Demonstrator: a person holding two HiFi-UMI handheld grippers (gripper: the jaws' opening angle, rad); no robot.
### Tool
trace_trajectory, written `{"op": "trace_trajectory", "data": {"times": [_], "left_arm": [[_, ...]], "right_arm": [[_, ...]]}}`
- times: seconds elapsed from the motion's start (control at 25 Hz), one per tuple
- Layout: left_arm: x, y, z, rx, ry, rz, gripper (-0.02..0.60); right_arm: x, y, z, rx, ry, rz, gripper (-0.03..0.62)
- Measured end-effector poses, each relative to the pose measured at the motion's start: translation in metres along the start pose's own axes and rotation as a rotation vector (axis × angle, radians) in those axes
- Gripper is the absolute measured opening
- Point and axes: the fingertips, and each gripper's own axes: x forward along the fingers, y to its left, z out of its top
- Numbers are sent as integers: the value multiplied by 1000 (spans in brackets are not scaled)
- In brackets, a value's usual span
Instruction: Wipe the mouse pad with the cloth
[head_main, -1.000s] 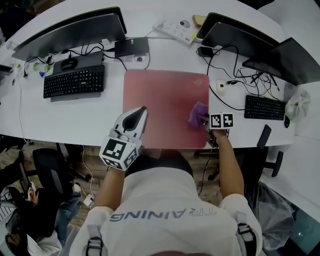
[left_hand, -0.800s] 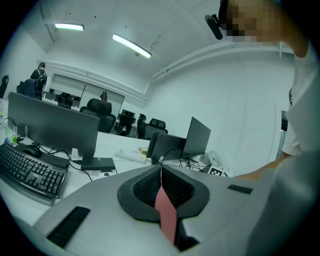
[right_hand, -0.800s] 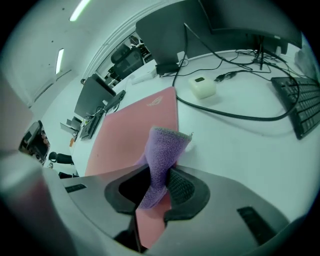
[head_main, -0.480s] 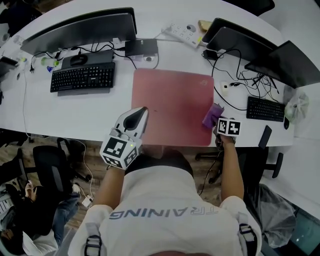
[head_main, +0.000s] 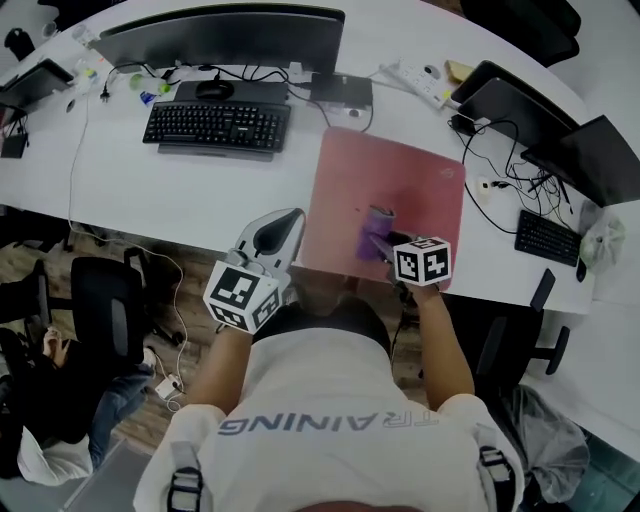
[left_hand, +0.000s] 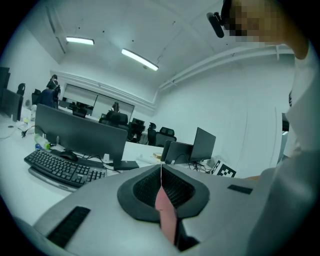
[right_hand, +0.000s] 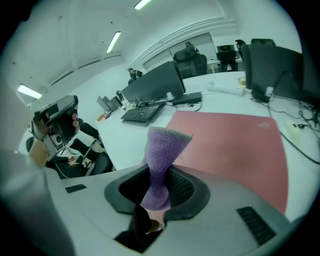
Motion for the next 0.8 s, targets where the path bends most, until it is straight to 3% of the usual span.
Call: {"op": "trace_trajectory", "data": {"times": [0.16, 0.32, 0.56, 0.8], "left_arm": [[-40, 19, -6, -28, -16, 44, 32], [-72, 30, -13, -55, -32, 64, 32], [-88, 34, -31, -108, -24, 70, 32], [-83, 23, -35, -113, -18, 104, 32]], "right_arm": [[59, 74, -11, -13, 88, 151, 110], [109, 118, -27, -31, 179, 194, 110], [141, 131, -38, 1, 236, 192, 110], [137, 115, -46, 45, 234, 209, 110]]}}
